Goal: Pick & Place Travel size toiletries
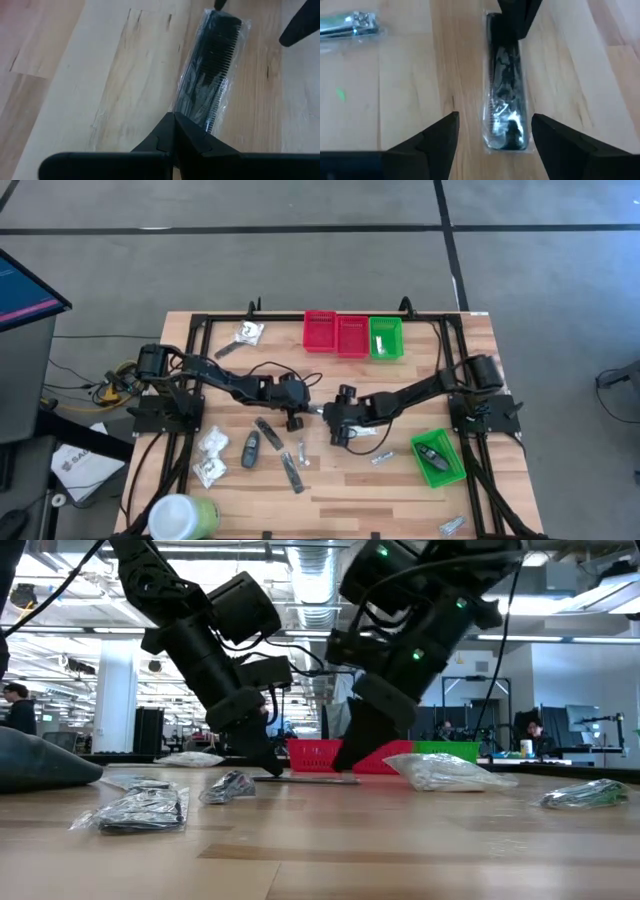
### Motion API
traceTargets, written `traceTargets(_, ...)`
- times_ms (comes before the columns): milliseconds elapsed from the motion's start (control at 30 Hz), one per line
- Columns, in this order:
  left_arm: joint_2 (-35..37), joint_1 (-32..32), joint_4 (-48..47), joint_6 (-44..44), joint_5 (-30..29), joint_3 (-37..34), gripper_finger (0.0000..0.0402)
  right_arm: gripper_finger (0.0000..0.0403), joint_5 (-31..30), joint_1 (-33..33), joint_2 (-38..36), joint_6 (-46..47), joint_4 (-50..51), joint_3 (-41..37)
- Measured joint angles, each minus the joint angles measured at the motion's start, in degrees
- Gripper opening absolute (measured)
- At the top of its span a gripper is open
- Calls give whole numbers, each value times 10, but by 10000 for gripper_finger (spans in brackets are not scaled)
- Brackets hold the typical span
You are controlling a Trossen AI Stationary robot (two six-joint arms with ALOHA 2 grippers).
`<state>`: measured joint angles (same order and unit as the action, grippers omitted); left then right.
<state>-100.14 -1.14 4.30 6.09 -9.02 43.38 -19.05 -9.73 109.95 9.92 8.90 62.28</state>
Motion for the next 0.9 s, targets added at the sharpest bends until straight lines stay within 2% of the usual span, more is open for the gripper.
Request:
traceTargets(433,3,11,33,-13,-21,-2,1,239,-20,-15,-5,-9,19,15)
traceTargets(900,-1,-2,10,2,-8,-1,1,240,-19,-15,-5,-9,13,15)
